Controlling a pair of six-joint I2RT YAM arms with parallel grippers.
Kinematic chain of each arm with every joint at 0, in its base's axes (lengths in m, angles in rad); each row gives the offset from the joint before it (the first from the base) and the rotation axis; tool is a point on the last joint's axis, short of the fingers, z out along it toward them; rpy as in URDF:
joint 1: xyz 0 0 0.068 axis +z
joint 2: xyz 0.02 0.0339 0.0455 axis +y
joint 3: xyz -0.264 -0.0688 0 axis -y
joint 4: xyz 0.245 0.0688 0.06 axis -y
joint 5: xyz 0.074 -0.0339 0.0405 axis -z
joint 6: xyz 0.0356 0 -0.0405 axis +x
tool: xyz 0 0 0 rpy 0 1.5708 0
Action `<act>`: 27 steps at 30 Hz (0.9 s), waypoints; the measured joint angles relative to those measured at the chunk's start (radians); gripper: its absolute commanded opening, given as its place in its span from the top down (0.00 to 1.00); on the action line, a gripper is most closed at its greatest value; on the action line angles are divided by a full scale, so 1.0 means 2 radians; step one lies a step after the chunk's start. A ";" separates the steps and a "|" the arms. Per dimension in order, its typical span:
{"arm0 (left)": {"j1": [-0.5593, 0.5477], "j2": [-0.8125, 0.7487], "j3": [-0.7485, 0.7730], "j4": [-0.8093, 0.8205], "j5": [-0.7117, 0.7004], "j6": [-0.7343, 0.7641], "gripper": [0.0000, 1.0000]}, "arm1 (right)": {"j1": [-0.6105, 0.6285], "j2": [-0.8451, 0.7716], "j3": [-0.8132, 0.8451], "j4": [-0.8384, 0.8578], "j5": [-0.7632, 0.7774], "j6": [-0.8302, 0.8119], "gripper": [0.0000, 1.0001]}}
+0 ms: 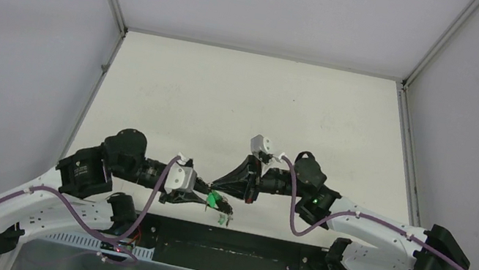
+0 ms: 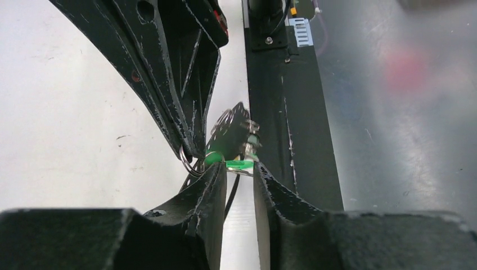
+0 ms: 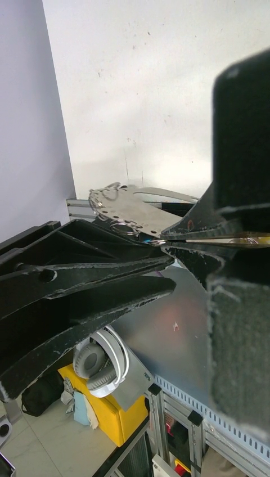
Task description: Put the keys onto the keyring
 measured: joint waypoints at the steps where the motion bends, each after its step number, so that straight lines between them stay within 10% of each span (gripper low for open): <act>1: 0.000 -0.002 0.001 0.001 0.001 -0.003 0.70 | 0.000 0.000 0.000 0.000 0.001 0.000 1.00; 9: 0.000 -0.020 0.009 0.010 0.008 -0.016 0.34 | -0.003 -0.029 -0.020 -0.001 0.020 -0.008 1.00; 12: 0.000 -0.019 0.015 0.014 0.011 -0.020 0.01 | -0.012 -0.044 -0.027 -0.010 0.027 -0.015 1.00; 27: 0.000 0.045 0.029 0.031 -0.007 -0.105 0.01 | -0.184 -0.028 -0.028 -0.144 0.024 -0.020 1.00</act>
